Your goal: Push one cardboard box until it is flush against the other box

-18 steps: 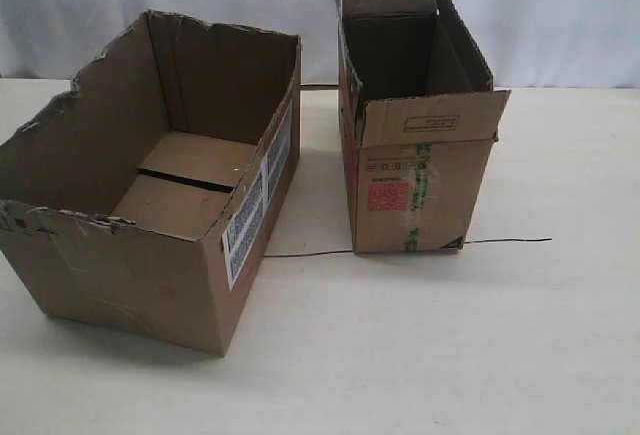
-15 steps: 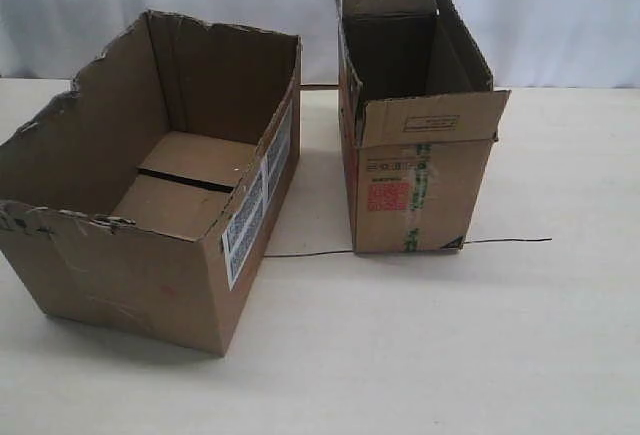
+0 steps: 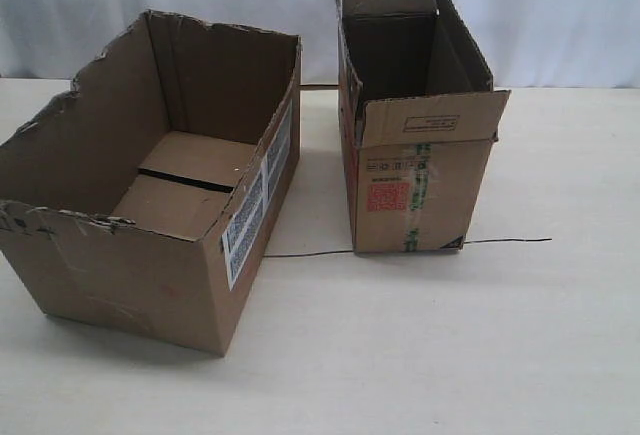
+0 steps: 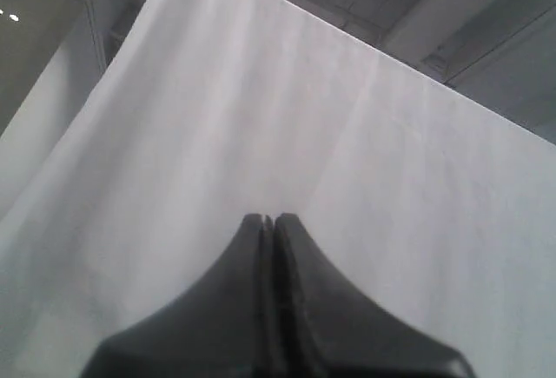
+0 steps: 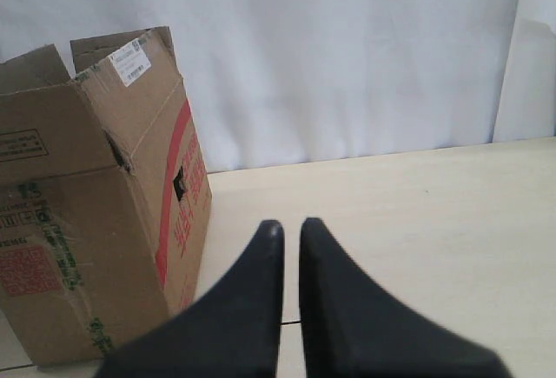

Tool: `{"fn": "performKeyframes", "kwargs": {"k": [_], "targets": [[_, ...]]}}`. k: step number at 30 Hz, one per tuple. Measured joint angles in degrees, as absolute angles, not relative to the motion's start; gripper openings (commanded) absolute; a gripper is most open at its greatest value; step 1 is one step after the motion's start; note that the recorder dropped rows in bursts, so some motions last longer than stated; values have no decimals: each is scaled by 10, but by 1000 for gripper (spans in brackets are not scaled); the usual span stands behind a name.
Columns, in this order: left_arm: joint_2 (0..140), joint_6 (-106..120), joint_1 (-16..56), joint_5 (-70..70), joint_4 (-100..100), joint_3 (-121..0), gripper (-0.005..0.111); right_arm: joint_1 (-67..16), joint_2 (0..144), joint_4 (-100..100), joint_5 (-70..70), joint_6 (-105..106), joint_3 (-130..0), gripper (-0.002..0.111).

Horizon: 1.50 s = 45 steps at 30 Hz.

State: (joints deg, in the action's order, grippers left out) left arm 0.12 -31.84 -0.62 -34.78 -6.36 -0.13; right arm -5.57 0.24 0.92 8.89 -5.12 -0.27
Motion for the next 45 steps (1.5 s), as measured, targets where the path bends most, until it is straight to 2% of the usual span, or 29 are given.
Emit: {"fn": "performKeyframes", "kwargs": {"k": [5, 7, 11, 17, 29, 40, 45], "targets": [[1, -327, -6, -329, 75, -1, 0, -56, 2, 9, 89, -51, -3, 5], [1, -327, -6, -269, 120, -1, 0, -56, 2, 9, 89, -51, -3, 5], [1, -251, -6, 5, 115, -73, 0, -56, 2, 9, 89, -51, -3, 5], [30, -229, -6, 227, 37, -143, 0, -56, 2, 9, 89, -51, -3, 5], [209, -135, -6, 253, 52, -156, 0, -56, 2, 9, 89, -51, -3, 5], [419, 302, -6, 335, 372, -195, 0, -56, 2, 9, 89, -51, -3, 5], [449, 422, -6, 349, 468, -200, 0, -56, 2, 9, 89, -51, -3, 5]]}}
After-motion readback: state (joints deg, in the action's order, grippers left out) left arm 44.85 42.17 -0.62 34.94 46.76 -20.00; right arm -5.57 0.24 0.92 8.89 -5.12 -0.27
